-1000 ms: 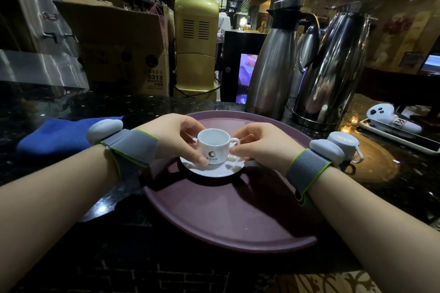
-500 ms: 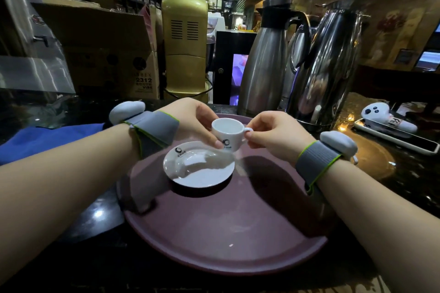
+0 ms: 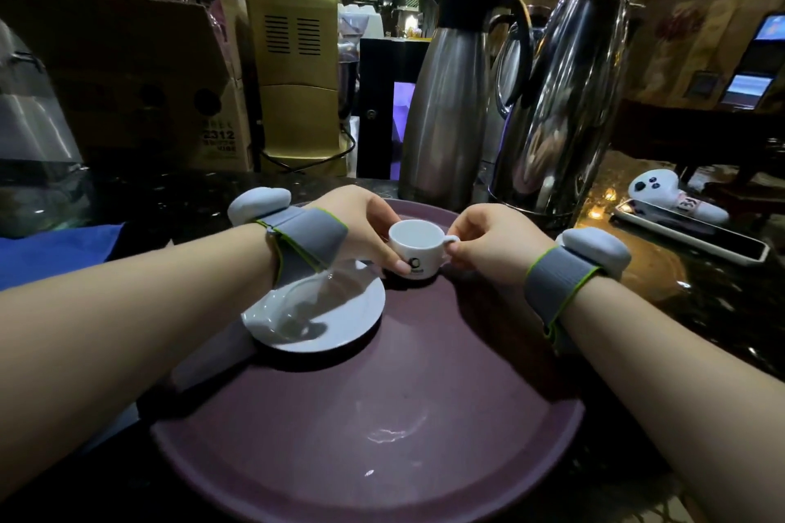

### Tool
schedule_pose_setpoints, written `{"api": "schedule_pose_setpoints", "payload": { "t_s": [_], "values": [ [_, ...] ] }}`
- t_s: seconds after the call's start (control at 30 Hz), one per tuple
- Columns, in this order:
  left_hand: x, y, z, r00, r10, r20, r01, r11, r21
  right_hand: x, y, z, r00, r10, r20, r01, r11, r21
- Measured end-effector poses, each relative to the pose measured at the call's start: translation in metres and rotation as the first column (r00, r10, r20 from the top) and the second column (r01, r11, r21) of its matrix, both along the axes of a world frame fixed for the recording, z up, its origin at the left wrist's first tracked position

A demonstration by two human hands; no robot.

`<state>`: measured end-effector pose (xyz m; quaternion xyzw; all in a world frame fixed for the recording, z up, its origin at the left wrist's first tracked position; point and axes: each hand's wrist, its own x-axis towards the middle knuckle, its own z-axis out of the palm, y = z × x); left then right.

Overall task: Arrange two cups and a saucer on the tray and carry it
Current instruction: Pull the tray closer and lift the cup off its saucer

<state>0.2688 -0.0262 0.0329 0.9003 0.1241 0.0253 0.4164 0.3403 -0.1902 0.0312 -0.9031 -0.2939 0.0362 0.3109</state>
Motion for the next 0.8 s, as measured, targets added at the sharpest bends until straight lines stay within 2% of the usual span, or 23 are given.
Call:
{"api": "schedule_pose_setpoints", "payload": {
  "t_s": [0.27,0.47,0.63,0.8],
  "values": [
    [-0.001,-0.001,-0.005,1.0,0.014,0.013,-0.014,1.0,-0.015,-0.002,0.002,-0.004,0.999,-0.034,0.019,0.035,0.999,-0.035],
    [-0.008,-0.006,0.001,1.0,-0.013,0.009,0.013,0.999,0.046,-0.012,-0.004,0.003,0.998,-0.038,-0.042,0.036,0.998,-0.042],
    [-0.012,-0.017,0.018,0.977,0.045,0.207,-0.049,0.999,0.015,-0.015,-0.016,0.004,0.998,-0.064,0.017,0.064,0.998,-0.017],
    [0.0,-0.052,0.032,0.944,0.003,0.33,0.007,1.0,-0.028,-0.012,-0.044,0.015,0.987,-0.118,0.107,0.112,0.992,0.054]
  ]
}}
